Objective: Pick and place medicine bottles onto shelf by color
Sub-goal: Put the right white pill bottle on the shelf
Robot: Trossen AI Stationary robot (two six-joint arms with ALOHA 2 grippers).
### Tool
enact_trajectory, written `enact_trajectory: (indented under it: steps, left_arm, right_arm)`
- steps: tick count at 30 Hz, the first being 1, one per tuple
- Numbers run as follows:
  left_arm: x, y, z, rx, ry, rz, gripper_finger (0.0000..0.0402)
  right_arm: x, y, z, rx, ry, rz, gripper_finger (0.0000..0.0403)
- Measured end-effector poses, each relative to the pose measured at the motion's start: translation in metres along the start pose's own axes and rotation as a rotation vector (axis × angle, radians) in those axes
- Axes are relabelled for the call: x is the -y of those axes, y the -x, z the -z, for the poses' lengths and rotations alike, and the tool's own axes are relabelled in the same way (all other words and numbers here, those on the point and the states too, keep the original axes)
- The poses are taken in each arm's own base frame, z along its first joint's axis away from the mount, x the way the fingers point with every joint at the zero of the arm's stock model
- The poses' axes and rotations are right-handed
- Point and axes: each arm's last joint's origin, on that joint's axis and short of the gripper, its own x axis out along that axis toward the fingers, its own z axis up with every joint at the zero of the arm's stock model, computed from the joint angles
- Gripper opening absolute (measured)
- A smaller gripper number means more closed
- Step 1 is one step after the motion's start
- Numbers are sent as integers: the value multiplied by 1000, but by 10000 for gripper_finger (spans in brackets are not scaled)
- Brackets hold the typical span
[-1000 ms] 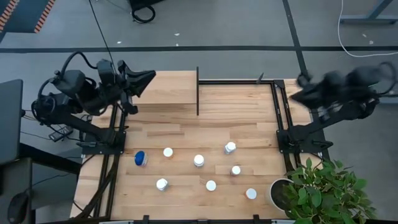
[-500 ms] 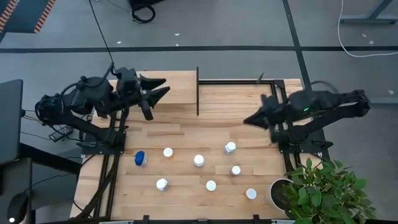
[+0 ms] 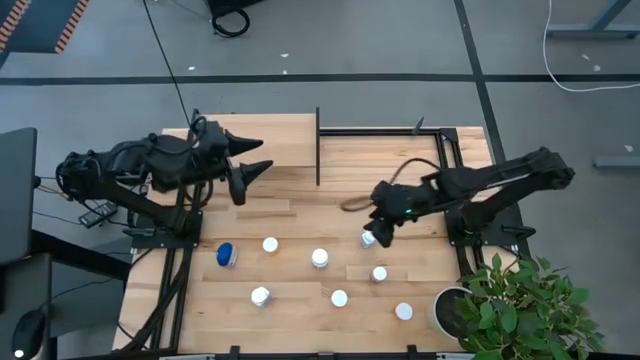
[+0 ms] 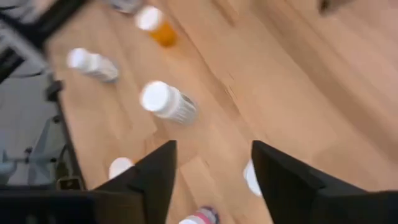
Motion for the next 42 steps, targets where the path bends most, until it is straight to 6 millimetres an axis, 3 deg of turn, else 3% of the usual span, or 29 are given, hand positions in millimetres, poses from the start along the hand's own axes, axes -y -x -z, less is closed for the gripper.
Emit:
enact_trajectory:
  steps: [4, 12, 17, 27, 42]
  left_arm:
    - [2, 2, 3, -26, -33, 12, 264]
    - [9, 9, 13, -101, -83, 64, 261]
    - [12, 11, 15, -109, -93, 85, 261]
    - [12, 11, 16, -110, -92, 84, 259]
    - [12, 9, 16, -115, -67, 77, 252]
  right_arm:
    - [-5, -23, 6, -62, -80, 53, 256]
    - [-27, -54, 35, -176, 84, 92, 280]
    - [-28, -67, 41, -147, 193, 181, 280]
    - [-12, -76, 44, -214, 262, 352, 280]
    - [-5, -95, 41, -265, 233, 385, 280]
